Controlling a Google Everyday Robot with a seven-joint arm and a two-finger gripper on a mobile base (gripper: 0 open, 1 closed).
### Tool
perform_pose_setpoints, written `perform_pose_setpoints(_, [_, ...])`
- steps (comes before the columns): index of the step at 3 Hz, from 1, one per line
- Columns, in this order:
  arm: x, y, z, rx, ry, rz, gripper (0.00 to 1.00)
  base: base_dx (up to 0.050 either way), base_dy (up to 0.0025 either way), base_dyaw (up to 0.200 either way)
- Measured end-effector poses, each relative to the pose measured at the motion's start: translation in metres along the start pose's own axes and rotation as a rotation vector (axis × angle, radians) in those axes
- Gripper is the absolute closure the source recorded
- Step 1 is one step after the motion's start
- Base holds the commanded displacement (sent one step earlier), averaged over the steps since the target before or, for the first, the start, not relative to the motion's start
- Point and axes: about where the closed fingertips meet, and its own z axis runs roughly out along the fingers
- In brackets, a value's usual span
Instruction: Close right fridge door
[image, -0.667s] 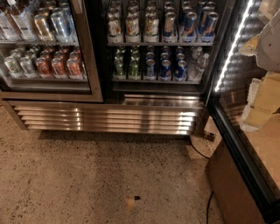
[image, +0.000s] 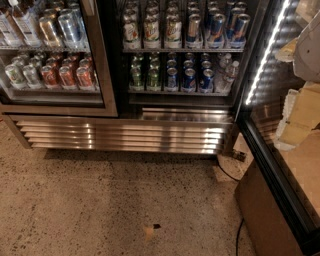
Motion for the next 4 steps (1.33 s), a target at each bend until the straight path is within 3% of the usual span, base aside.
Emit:
perform_pose_setpoints(1, [0.0001, 0.0000, 0.0000, 0.000, 0.000, 0.000, 0.00, 0.000, 0.00000, 0.000])
perform_pose_setpoints(3, [-0.0024, 0.0034, -0.0088, 0.098, 0.022, -0.039, 0.00, 0.000, 0.00000, 0.000])
perform_pose_setpoints(4, [-0.0023, 0.0034, -0.0089, 0.098, 0.022, -0.039, 0.00, 0.000, 0.00000, 0.000])
